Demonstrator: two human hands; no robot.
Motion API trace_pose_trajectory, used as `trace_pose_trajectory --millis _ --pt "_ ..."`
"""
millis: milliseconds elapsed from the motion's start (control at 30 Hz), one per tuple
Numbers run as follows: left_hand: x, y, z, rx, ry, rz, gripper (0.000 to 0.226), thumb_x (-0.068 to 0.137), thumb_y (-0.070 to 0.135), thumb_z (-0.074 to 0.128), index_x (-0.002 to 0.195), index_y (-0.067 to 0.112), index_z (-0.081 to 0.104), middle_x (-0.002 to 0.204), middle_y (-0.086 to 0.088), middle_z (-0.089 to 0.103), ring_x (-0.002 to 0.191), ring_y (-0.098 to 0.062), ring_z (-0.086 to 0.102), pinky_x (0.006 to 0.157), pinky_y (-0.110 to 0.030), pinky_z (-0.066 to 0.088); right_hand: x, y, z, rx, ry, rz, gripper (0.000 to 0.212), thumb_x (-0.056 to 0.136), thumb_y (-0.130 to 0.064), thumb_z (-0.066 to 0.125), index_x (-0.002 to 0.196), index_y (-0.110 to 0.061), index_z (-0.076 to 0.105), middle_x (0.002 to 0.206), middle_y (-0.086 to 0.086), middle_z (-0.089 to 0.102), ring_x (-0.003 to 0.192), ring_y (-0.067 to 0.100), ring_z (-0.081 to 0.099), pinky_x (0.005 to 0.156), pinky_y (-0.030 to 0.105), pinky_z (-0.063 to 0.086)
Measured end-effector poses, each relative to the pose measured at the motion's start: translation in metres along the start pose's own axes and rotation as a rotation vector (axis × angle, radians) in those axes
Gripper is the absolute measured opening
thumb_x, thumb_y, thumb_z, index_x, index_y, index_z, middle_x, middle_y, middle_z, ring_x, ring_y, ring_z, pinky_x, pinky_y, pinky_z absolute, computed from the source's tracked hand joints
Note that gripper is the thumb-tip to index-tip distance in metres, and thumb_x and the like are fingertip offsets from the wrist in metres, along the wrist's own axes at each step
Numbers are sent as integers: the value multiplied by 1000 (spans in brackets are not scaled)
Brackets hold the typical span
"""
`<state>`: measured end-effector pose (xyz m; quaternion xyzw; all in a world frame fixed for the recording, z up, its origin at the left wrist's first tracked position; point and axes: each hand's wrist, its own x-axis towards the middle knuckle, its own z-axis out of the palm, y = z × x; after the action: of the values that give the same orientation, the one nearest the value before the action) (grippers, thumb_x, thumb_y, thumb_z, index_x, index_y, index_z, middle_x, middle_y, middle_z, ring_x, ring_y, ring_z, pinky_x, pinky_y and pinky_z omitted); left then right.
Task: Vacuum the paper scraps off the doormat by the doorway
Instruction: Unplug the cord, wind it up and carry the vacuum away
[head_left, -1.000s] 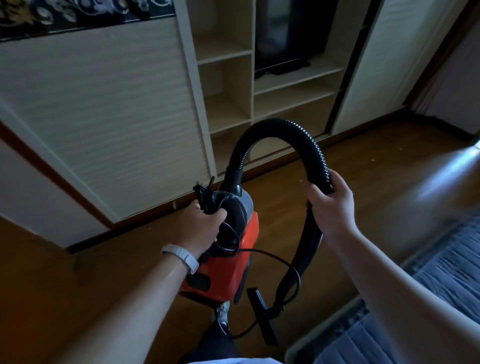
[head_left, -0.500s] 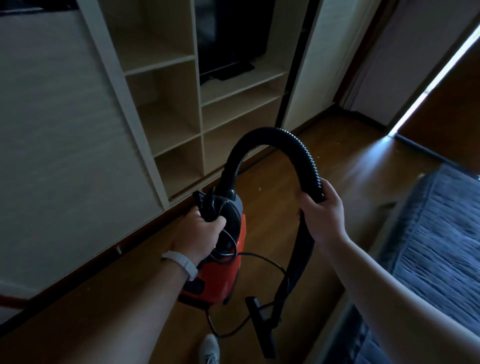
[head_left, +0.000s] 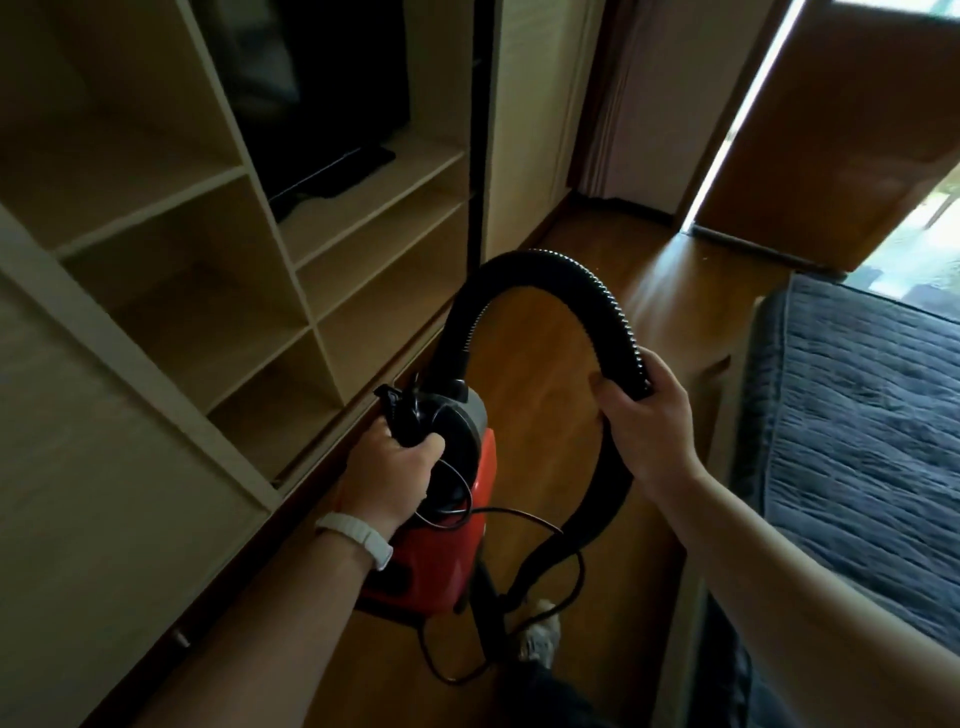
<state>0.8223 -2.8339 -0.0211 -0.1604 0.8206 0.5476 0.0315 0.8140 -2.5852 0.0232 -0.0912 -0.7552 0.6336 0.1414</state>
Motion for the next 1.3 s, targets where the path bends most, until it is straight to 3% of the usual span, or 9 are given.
trace_pose_trajectory --millis 167,300,467,600,800,1033,1133,1300 --pt "47 31 44 1 -18 -13 21 76 25 63 77 4 63 51 0 60 42 -14 59 44 -25 47 65 24 -9 77 8 35 22 86 -7 70 99 -25 66 66 3 59 56 23 56 54 38 49" --pt "84 70 85 5 -40 -22 18 70 27 61 77 11 62 51 4 59 47 -16 60 50 -33 52 124 33 -32 121 28 53 18 87 -4 68 96 -19 65 66 5 57 56 26 55 55 38 48" --pt "125 122 134 41 -51 64 16 80 13 60 74 -2 57 53 -5 54 48 -22 55 52 -44 54 189 43 -63 139 67 47 18 86 -5 67 90 -22 65 67 6 57 58 27 54 56 40 47" --pt "152 160 166 50 -45 94 17 80 13 61 77 -4 58 53 -7 55 47 -23 56 52 -50 54 225 40 -80 159 100 26 20 87 -6 67 87 -25 64 67 6 56 59 27 52 55 39 45" --pt "200 204 217 111 -128 151 19 80 11 61 69 -4 60 47 -3 56 42 -17 55 45 -28 49 275 38 -112 124 205 -25 23 86 -9 70 83 -31 63 70 4 58 62 24 54 55 36 47" --pt "283 227 280 35 -257 100 12 73 18 62 77 6 62 52 -2 60 47 -18 61 50 -39 56 354 59 -129 38 302 -17 12 87 -7 69 86 -14 60 68 3 54 60 19 49 51 29 42" --pt "327 242 307 -6 -314 81 14 77 13 64 86 2 62 54 -2 59 45 -13 58 47 -31 53 402 67 -130 11 348 -10 12 88 -5 69 86 -11 58 66 1 52 58 16 47 47 21 41" --pt "417 274 340 -22 -381 62 18 81 5 63 93 -7 57 58 -7 57 43 -11 54 42 -25 47 482 78 -119 -46 395 48 12 86 -13 71 86 -21 61 66 5 56 58 23 52 51 32 44"
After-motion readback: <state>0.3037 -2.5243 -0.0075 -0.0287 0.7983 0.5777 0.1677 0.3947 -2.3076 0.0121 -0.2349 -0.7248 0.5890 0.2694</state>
